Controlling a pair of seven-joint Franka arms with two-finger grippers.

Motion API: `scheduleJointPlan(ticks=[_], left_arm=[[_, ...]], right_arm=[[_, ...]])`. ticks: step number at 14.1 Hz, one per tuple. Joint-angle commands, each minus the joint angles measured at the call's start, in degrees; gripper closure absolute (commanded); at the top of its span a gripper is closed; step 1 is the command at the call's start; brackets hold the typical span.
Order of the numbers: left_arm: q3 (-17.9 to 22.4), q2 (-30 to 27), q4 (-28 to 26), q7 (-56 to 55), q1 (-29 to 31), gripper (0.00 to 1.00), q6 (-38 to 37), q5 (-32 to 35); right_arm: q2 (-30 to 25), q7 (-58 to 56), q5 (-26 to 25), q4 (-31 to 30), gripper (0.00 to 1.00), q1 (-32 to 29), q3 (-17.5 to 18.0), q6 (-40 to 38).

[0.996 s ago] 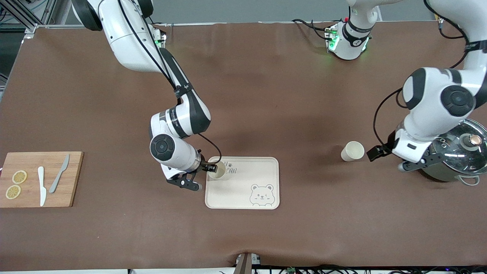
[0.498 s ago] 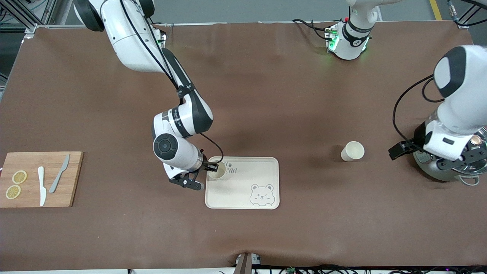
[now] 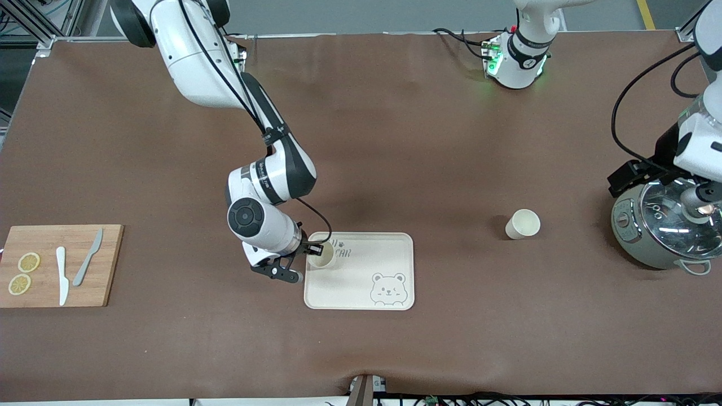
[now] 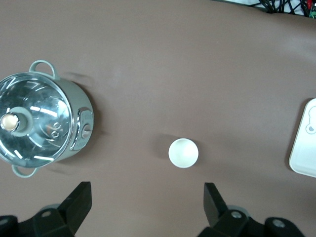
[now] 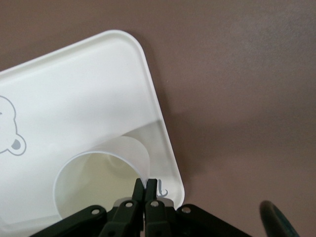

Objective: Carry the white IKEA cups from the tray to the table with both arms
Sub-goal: 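Grasp the other cup with the right gripper while the left gripper withdraws, then carry the cup with the right gripper toward the cutting board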

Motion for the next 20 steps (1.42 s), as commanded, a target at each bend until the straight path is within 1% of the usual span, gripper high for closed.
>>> scheduleJointPlan(ticks=[1, 2, 3, 4, 5, 6, 7, 8, 9, 11, 12, 14, 17, 19, 20], left_arm=[[-0.4, -3.1, -0.3, 1.2, 0.2, 0.00, -3.4, 0.1], [-0.1, -4.1, -0.4, 1.8, -0.2, 0.00, -4.5, 0.0], [0.2, -5.0, -0.4, 3.1, -0.4, 0.00, -5.1, -1.0], [0.3, -5.4, -0.7, 3.4, -0.5, 0.00, -5.9, -2.0], [1.4, -6.1, -0.7, 3.7, -1.8, 0.00, -8.3, -3.2], [4.4, -6.9, -0.6, 3.9, -4.7, 0.00, -9.6, -3.6], [7.8, -7.7, -0.7, 4.7, -7.5, 0.00, -10.5, -3.6], [10.1, -7.9, -0.6, 6.8, -9.4, 0.00, -12.2, -3.7], [11.2, -8.5, -0.6, 10.0, -9.9, 0.00, -13.2, -3.6], [11.8, -9.0, -0.7, 13.0, -9.9, 0.00, -13.7, -3.5], [11.9, -9.0, -0.6, 13.0, -9.6, 0.00, -14.3, -3.6], [11.8, -9.5, -0.6, 12.6, -9.7, 0.00, -14.3, -3.6], [12.0, -9.4, -0.7, 12.4, -9.3, 0.00, -14.3, -4.9], [11.8, -9.2, -0.4, 12.3, -9.4, 0.00, -14.3, -5.3], [11.8, -9.3, -0.4, 12.2, -9.4, 0.00, -14.3, -5.4]], right_arm=[[-0.8, 0.9, 0.7, 1.2, 1.00, -0.3, -0.8, -2.2], [-1.7, 0.6, 0.7, 1.2, 1.00, -0.6, -1.4, -3.1], [-2.4, 0.1, 0.8, 0.9, 1.00, -1.2, -2.9, -4.4], [-4.4, -2.4, 0.9, -0.2, 1.00, -2.2, -3.4, -7.0], [-5.5, -5.5, 0.9, -1.0, 1.00, -2.6, -3.4, -8.3], [-6.8, -6.2, 0.6, -1.9, 1.00, -2.2, -3.9, -8.9], [-8.6, -7.3, 0.4, -4.4, 1.00, -2.6, -4.6, -9.1], [-10.6, -9.9, -0.1, -7.0, 1.00, -2.8, -5.0, -9.1], [-13.4, -13.0, -0.2, -10.7, 1.00, -3.5, -5.8, -8.7], [-18.7, -16.1, -0.2, -18.4, 1.00, -4.8, -8.1, -8.0], [-21.7, -19.7, -0.2, -22.3, 1.00, -6.4, -9.2, -7.3], [-25.9, -29.1, -0.2, -27.5, 1.00, -10.1, -10.9, -7.1], [-29.8, -40.8, -0.3, -33.4, 1.00, -14.8, -13.1, -7.0], [-30.4, -47.9, -0.4, -35.8, 1.00, -16.4, -16.1, -6.8], [-30.1, -51.1, -1.6, -37.0, 1.00, -16.6, -17.9, -4.4]])
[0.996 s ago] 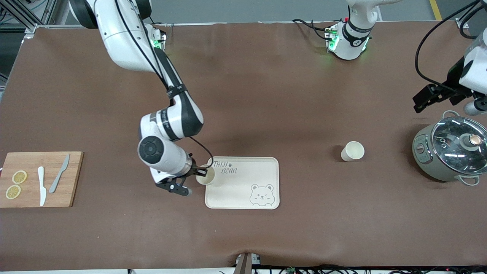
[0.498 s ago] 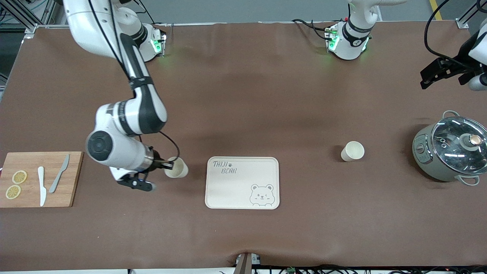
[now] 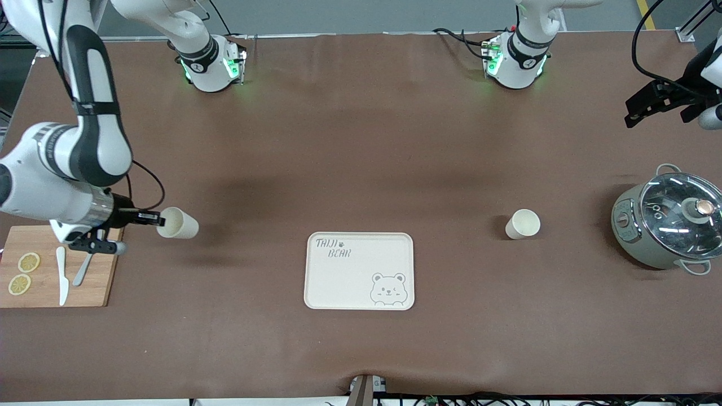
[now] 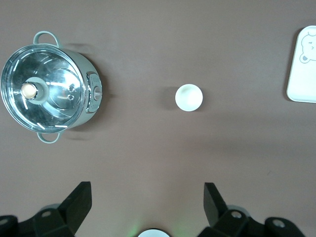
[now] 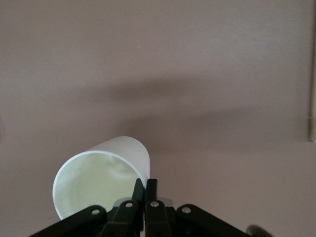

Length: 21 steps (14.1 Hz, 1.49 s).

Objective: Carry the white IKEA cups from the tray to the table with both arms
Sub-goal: 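Carry the cup with the right gripper toward the cutting board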

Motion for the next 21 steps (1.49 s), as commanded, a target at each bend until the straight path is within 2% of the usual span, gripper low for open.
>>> scheduleJointPlan(ticks=[1, 3, 4, 10, 16, 17, 18, 20, 21], left_arm=[[0.2, -0.9, -0.4, 0.2, -0.1, 0.00, -0.6, -1.3], [0.3, -0.8, -0.4, 0.4, -0.1, 0.00, -0.6, -1.3], [0.4, -0.7, -0.4, 0.7, 0.0, 0.00, -0.6, -1.3], [0.2, -1.0, -0.5, 1.4, -0.1, 0.00, -1.7, -0.7], [0.7, -1.2, -0.5, 0.3, 0.1, 0.00, -3.1, -0.6], [0.7, -1.8, -0.5, 0.3, 0.1, 0.00, -3.2, -0.6], [0.7, -2.3, -0.6, 0.4, 0.1, 0.00, -3.6, -0.6], [0.7, -2.4, -0.6, 0.7, 0.1, 0.00, -4.4, -0.6], [0.7, -2.5, -0.6, 1.0, 0.1, 0.00, -4.4, -0.6]], right_arm=[[-1.7, -8.0, -3.1, -6.3, 1.00, -0.7, -3.6, 7.2], [-1.7, -12.5, -3.7, -10.4, 1.00, -2.5, -4.0, 12.9], [-1.0, -13.8, -3.7, -10.5, 1.00, -3.4, -3.9, 14.0], [3.1, -14.5, -3.1, -11.6, 1.00, -4.1, -3.6, 15.3], [3.2, -14.5, -2.8, -13.4, 1.00, -3.9, -3.5, 15.3], [3.2, -14.5, -2.8, -13.4, 0.86, -3.9, -3.5, 15.3], [3.2, -14.4, -2.8, -13.4, 0.68, -3.9, -3.5, 15.2], [3.1, -14.4, -2.8, -13.3, 0.41, -4.0, -3.4, 14.7], [3.1, -14.6, -2.8, -13.0, 0.21, -4.0, -3.4, 14.6]])
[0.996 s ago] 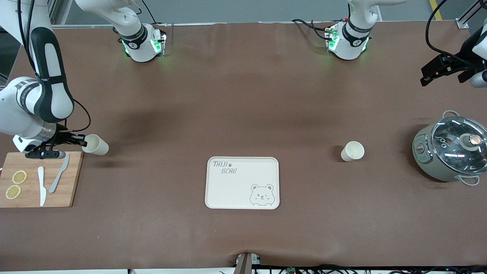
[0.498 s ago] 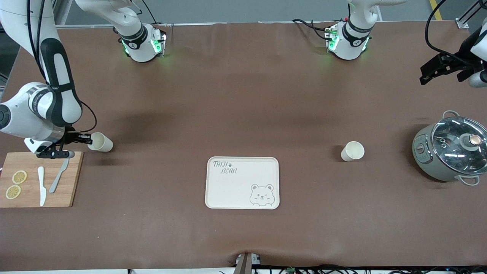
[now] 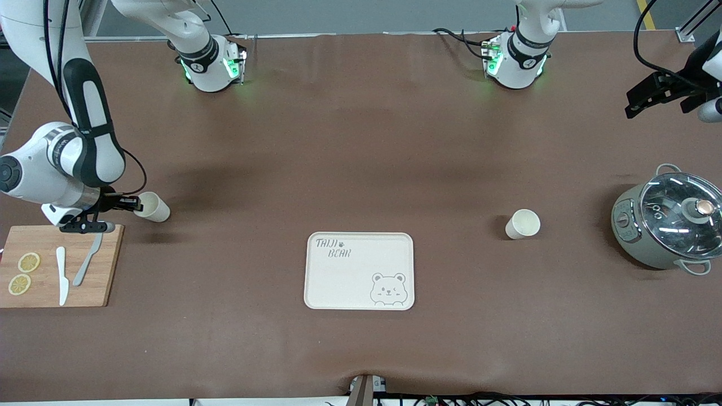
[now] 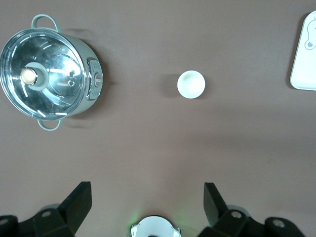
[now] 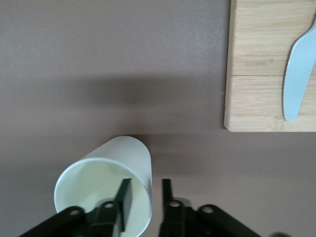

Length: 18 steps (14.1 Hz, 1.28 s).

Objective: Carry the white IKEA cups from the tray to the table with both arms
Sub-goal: 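Carry the cup with the right gripper toward the cutting board, then lower the cup onto the table, open and lift the right gripper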

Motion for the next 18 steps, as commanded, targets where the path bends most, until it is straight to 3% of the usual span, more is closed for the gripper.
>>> scheduleJointPlan(ticks=[1, 5, 9, 11, 14, 18], left_arm=[[0.2, -1.4, -0.3, 0.8, 0.1, 0.00, -1.1, -0.6], [0.0, -1.5, -0.7, 0.8, 0.4, 0.00, -1.3, -1.0], [0.0, -1.9, -0.7, 0.9, 0.3, 0.00, -1.9, -1.0], [-0.1, -1.6, -0.7, 0.8, 0.3, 0.00, -1.9, -1.0], [0.0, -1.8, -0.7, 0.6, 0.3, 0.00, -2.0, -1.0], [-0.4, -1.7, -0.5, -0.2, 0.2, 0.00, -2.0, -1.0]], right_arm=[[-0.9, -1.2, 0.3, 0.1, 0.00, -0.6, 0.4, -0.2], [-1.1, -6.1, 0.2, 5.2, 0.00, -1.5, 0.3, -5.0], [-1.0, -5.8, 0.3, 15.2, 0.00, -1.6, 0.3, -12.4], [-0.9, -5.5, 0.4, 23.1, 0.00, -1.1, 0.5, -18.9], [0.2, 3.0, 0.4, 33.9, 0.00, 0.2, 0.5, -28.2], [-3.7, 21.8, 0.2, 35.7, 0.00, 4.1, 0.4, -32.9]])
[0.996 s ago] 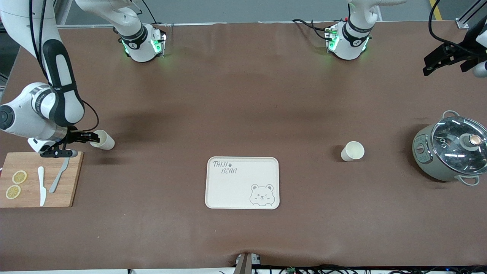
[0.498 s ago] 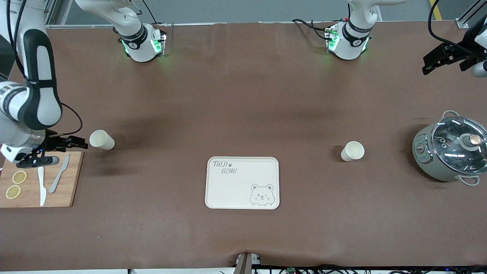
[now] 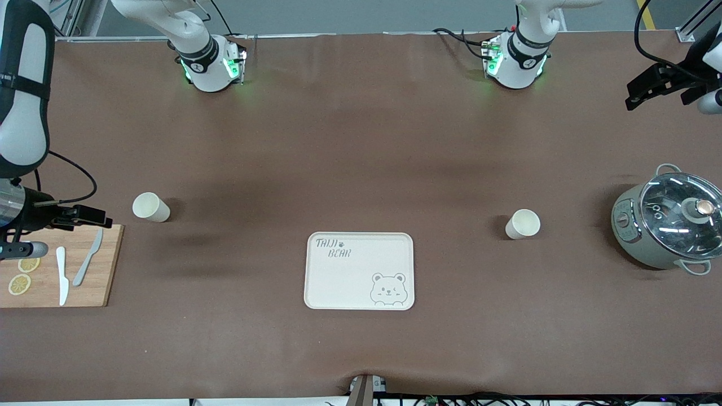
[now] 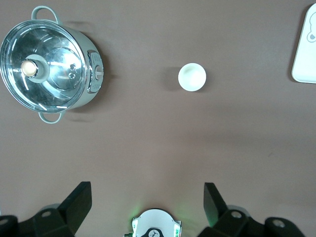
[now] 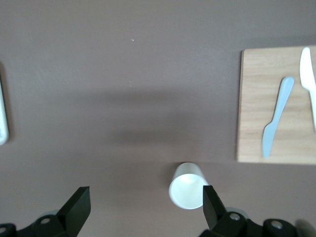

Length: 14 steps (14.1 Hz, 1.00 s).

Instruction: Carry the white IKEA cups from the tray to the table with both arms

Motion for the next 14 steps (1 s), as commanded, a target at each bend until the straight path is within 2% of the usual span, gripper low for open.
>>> scheduleJointPlan(ticks=[1, 3, 5, 7, 10, 14], left_arm=[[-0.2, -1.1, -0.1, -0.1, 0.2, 0.00, -0.5, -1.0], [-0.2, -1.1, -0.2, -0.1, 0.2, 0.00, -0.5, -1.0], [-0.2, -1.0, -0.2, -0.1, 0.1, 0.00, -0.6, -0.9], [-0.2, -1.1, -0.1, 0.8, 0.3, 0.00, -0.6, -1.0], [-0.2, -0.8, 0.1, 0.8, 0.1, 0.00, -0.1, -1.1], [-0.3, -0.4, 0.0, 0.5, -0.1, 0.00, 1.5, -1.5]], right_arm=[[-4.0, 9.8, -0.8, 0.9, 0.00, 2.1, -0.2, -3.7], [-7.6, 9.7, -3.0, 1.6, 0.00, 2.7, -0.2, -9.2], [-11.0, 9.6, -8.8, 1.5, 0.00, 5.1, -0.2, -11.0], [-11.3, 8.9, -9.0, 1.9, 0.00, 4.8, -0.5, -12.3], [-11.3, 7.9, -9.6, 6.9, 0.00, 5.0, -0.5, -16.6], [-10.5, 7.8, -9.7, 9.5, 0.00, 4.8, -0.3, -17.0]])
